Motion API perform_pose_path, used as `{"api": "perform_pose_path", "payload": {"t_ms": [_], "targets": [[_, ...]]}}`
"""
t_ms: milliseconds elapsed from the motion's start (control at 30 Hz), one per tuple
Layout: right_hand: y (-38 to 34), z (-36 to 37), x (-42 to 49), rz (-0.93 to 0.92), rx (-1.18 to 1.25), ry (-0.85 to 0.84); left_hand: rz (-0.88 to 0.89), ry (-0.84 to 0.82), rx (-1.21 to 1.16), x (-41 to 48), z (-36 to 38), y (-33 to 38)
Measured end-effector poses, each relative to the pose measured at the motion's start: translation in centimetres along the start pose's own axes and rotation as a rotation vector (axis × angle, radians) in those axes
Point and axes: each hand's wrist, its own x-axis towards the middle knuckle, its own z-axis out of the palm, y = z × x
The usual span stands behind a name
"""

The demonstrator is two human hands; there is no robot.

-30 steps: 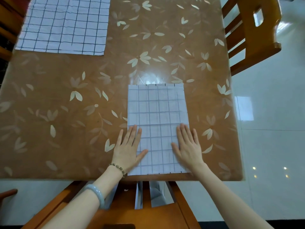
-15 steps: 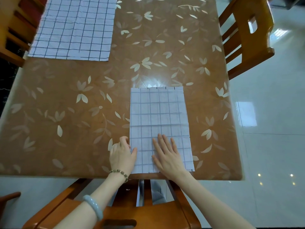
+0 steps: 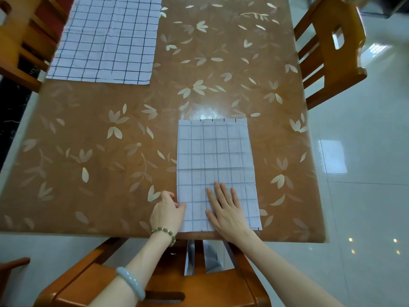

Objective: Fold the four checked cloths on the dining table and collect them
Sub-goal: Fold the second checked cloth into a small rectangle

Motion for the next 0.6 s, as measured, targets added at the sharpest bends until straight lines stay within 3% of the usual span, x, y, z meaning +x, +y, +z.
{"api": "perform_pose_path", "payload": {"t_ms": [167, 400, 600], "targets": [[0.0, 0.0, 0.0, 0.002, 0.005, -0.010, -0.102, -0.150, -0.066, 0.4, 0.0, 0.6], [0.0, 0.1, 0.0, 0.004, 0.000, 0.003, 0.028, -0.273, -0.070, -0.3, 0.1, 0.6], [-0.3, 0.2, 0.0, 0.011, -0.009, 0.009, -0.143, -0.278, -0.452, 0.1, -0.9, -0.3]]}}
